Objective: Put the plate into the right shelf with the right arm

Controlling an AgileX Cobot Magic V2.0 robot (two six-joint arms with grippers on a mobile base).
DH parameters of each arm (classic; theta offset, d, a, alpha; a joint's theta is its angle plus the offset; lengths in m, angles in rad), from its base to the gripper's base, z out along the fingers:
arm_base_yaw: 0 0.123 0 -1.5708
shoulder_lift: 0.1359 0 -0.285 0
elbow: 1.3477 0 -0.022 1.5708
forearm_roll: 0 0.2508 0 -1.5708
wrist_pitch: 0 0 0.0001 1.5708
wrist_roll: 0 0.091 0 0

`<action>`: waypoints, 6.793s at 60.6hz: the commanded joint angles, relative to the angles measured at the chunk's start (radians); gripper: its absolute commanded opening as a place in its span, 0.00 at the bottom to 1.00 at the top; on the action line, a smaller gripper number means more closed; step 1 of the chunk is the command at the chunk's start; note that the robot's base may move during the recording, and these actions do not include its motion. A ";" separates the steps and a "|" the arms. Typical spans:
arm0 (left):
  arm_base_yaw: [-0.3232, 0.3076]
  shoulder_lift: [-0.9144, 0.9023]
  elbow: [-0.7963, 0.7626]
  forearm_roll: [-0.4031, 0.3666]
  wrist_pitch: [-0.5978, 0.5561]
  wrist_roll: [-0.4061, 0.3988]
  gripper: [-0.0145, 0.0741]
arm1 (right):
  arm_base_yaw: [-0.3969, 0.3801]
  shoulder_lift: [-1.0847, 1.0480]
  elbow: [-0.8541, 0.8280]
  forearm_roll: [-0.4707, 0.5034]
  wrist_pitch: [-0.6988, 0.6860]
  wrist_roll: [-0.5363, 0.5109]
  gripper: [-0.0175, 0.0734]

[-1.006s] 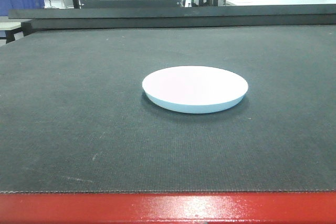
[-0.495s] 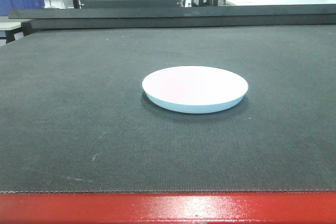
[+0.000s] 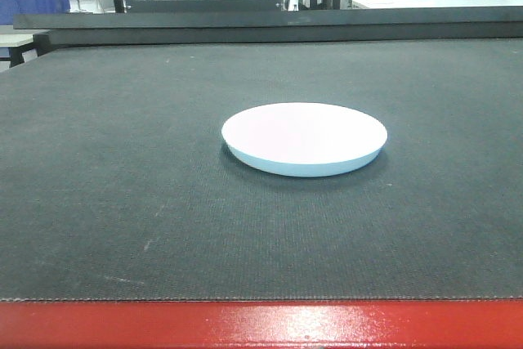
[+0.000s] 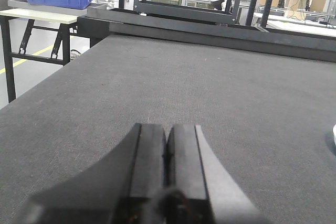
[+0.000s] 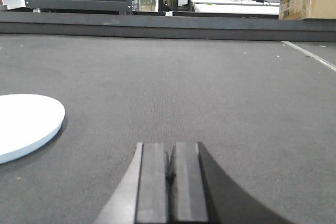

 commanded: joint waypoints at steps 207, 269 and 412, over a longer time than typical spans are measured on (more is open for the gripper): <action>-0.004 -0.010 0.000 0.000 -0.089 -0.006 0.11 | 0.371 1.800 -1.369 -0.264 0.308 0.360 0.25; -0.004 -0.010 0.000 0.000 -0.089 -0.006 0.11 | 0.286 0.579 -0.572 -0.266 0.174 0.267 0.25; -0.004 -0.010 0.000 0.000 -0.089 -0.006 0.11 | 0.286 0.192 -0.572 -0.266 0.158 0.205 0.25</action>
